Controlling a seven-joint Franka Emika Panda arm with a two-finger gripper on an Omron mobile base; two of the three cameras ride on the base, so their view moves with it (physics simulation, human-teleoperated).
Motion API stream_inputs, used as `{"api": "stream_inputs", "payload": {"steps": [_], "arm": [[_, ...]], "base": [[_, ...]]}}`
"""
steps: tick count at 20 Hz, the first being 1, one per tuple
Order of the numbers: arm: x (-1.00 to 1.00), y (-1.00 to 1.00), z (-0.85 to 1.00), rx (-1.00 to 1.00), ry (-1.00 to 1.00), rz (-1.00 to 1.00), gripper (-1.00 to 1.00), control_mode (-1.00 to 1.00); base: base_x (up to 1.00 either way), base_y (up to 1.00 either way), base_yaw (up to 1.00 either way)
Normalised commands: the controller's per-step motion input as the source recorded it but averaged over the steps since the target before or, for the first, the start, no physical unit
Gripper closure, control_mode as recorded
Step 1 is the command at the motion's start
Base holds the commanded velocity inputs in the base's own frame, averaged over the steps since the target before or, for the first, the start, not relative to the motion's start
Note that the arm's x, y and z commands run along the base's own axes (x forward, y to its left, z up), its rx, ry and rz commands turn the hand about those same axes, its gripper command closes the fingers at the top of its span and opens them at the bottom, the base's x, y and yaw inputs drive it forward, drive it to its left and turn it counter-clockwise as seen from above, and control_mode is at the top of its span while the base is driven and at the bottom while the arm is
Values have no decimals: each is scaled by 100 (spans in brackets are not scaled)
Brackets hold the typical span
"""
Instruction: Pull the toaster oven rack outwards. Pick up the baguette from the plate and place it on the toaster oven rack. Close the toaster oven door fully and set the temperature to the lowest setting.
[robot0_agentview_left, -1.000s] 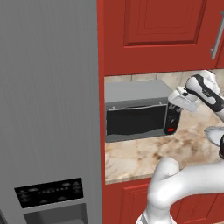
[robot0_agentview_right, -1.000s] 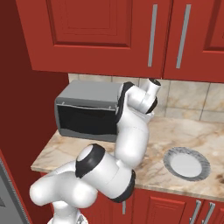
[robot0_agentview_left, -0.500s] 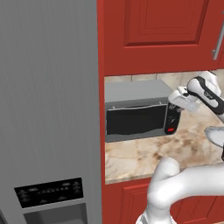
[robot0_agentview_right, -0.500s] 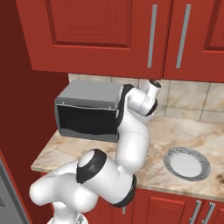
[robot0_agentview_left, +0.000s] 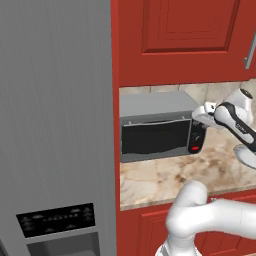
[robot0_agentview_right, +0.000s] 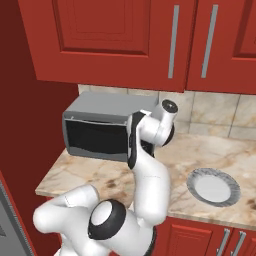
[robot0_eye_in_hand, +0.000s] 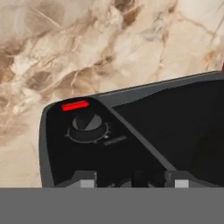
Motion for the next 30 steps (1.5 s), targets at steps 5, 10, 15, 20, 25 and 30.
{"api": "stream_inputs", "payload": {"steps": [5,10,15,20,25,30], "arm": [[19,0,-31,-23,-53,0,100,-100],[53,-1,-2,-35,-34,0,100,-100],[68,-5,3,-41,-29,0,100,-100],[30,-14,-1,-35,-52,2,100,-100],[0,-25,-17,-20,-79,0,100,-100],[2,-8,-22,-17,-82,0,100,-100]], "base": [[0,0,0],[0,0,0],[0,0,0],[0,0,0],[0,0,0],[0,0,0]]}}
